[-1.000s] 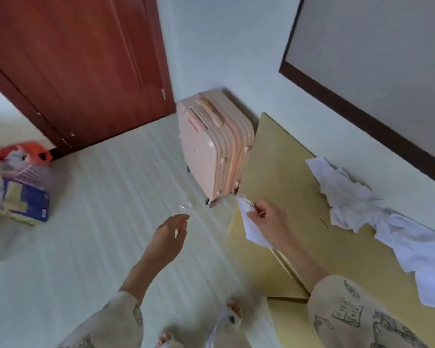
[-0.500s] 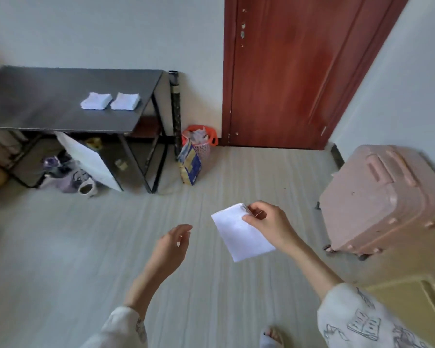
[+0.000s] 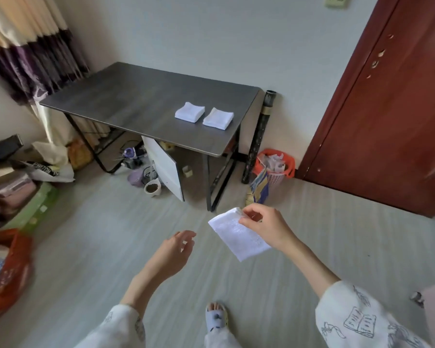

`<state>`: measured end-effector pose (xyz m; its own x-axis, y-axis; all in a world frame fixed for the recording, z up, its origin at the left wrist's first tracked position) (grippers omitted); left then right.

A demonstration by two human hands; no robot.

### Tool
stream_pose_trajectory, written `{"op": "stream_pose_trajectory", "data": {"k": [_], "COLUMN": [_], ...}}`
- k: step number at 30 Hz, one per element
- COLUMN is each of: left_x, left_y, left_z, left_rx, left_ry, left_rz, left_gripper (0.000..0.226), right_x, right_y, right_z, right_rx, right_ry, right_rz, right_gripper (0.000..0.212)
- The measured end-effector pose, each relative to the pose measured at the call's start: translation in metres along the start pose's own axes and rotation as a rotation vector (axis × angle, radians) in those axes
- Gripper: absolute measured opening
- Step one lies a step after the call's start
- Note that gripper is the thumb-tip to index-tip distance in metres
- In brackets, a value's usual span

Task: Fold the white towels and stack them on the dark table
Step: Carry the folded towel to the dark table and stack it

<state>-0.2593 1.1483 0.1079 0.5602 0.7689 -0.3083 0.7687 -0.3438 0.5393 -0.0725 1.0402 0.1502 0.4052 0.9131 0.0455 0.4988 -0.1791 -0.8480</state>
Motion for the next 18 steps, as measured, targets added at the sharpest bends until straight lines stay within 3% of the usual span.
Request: {"op": "stream_pose_trajectory", "data": {"k": [3,6,11,16,18], "left_x": [0.062,0.122,0.215,0.313,0.352], "left_y": [-0.003,-0.005,0.005,0.020,0.029], "left_z": [-0.033,-0.066,-0.113,-0.137,-0.148], "left_rx": [-0.009,-0.098,-0.179,-0.246,-0.202], "left_ry": [0.011,0.024,0.085,-0.185,-0.250], "left_rz": [-0.043,-0.077,-0.012,0.048,0.107], "left_gripper": [0.030,0.035,0.076,0.098,0.084], "right_x": [0.067,0.137,0.239,0.331,0.366], "right_y": [-0.001,-0.009,-0.027,-0.036,-0.035], "right_z": [0.010,0.013,0.023,0.031,0.033], "right_rx": [-0.001,-0.003,0.000,0.023,0.023], "right_ry": [-0.063,-0.100,-0.178,-0.183,-0.169], "right_rz": [-0.007,-0.034,-0.088,-0.118,-0.117], "right_gripper": [0.003,0.012,0.007,0.007,0.009]}}
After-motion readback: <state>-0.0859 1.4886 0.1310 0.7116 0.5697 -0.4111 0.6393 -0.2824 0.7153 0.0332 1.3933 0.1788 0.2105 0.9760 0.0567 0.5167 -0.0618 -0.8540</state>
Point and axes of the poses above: each hand's wrist, its own x-axis towards the middle knuckle, its own z-axis out of the palm, y = z × x, the point moved 8 cm from there along x, towards the middle knuckle, and after that the axes turned 12 degrees about -z, right-handed, at the moved point
